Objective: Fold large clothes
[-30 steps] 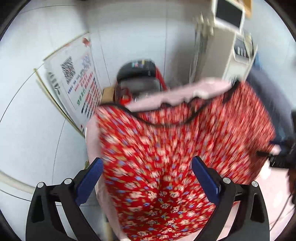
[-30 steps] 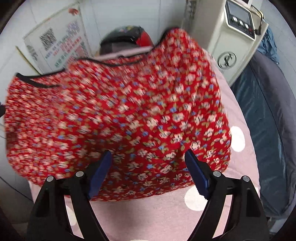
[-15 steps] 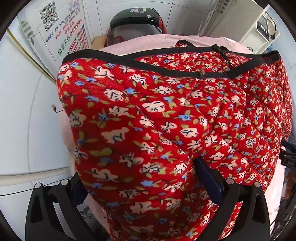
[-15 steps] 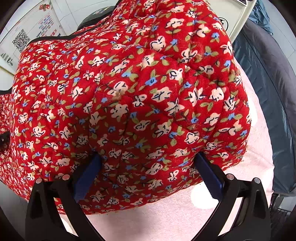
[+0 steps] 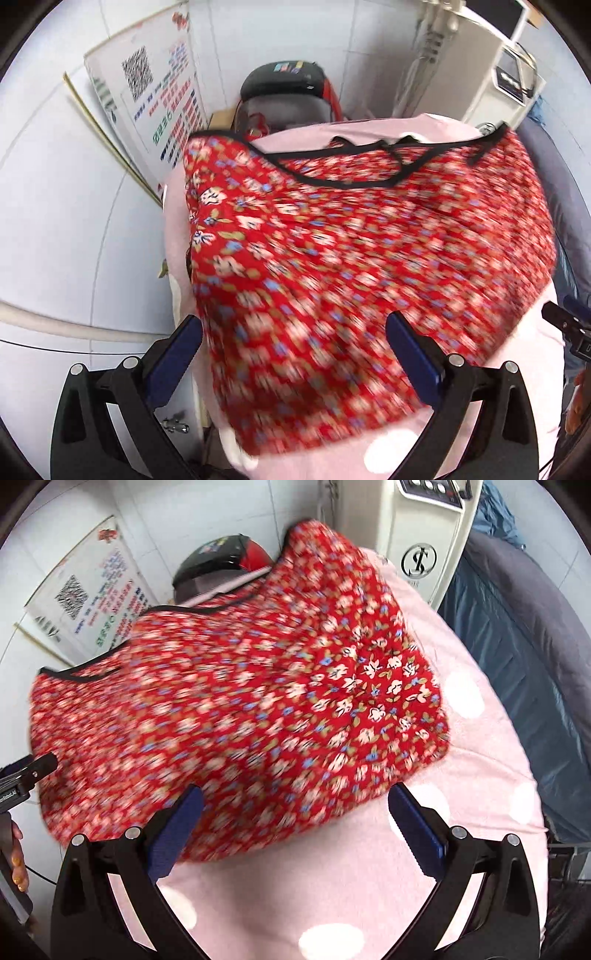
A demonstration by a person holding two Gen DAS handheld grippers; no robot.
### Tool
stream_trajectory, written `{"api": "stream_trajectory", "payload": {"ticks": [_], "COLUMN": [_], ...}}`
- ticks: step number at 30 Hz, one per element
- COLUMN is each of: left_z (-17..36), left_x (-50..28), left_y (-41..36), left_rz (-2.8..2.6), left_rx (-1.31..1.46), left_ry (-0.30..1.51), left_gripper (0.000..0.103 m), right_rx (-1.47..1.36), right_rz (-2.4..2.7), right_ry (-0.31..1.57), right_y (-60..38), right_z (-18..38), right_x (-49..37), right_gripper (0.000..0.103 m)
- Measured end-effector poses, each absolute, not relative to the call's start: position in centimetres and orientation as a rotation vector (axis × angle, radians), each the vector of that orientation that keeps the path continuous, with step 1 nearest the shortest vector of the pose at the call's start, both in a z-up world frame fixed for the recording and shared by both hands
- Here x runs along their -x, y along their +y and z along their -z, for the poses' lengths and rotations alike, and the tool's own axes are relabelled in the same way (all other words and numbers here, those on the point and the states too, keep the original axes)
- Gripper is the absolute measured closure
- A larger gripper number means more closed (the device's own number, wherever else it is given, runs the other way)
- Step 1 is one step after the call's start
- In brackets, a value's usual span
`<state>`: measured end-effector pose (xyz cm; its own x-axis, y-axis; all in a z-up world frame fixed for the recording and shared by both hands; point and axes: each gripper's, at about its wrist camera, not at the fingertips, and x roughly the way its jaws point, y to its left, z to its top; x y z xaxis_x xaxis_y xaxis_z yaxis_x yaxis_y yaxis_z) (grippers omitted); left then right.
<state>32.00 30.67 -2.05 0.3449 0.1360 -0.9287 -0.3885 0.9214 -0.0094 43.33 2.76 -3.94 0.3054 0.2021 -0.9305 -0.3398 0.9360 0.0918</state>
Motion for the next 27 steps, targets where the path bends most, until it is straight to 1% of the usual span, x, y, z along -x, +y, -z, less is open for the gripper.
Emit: {"api": "stream_trajectory", "payload": {"ticks": [5, 7, 12, 16, 27], "left_z": [-0.2, -1.3, -2.4, -2.3, -2.1], "left_x": [-30.8, -29.9, -28.9, -28.8, -27.9], "left_y": [27.6, 26.5, 24.1, 23.0, 22.4], "left_rz": [-0.303, -0.304, -0.336, -0.342, -0.343], "left_rx": [0.238, 0.248, 0.142, 0.109, 0.100], "left_ry": [1.185, 1.185, 1.194, 1.229, 1.252], "left_gripper": [0.006, 0.006, 0.006, 0.006, 0.006], "right_rx": [0.214, 0.240, 0.217, 0.220, 0.274], "right_rz": [-0.393, -0.394, -0.420, -0.412, -0.389], "right_ry": [1.151, 1.138, 1.136, 1.152, 1.176], "right_y": [3.4, 3.5, 2.9, 3.5, 4.1], "right_z": [-0.5, -1.3, -3.9, -3.8, -3.0], "right_x": [-39.8, -38.4, -35.9, -35.3, -34.0], "right_gripper": [0.005, 0.005, 0.005, 0.005, 0.005]}}
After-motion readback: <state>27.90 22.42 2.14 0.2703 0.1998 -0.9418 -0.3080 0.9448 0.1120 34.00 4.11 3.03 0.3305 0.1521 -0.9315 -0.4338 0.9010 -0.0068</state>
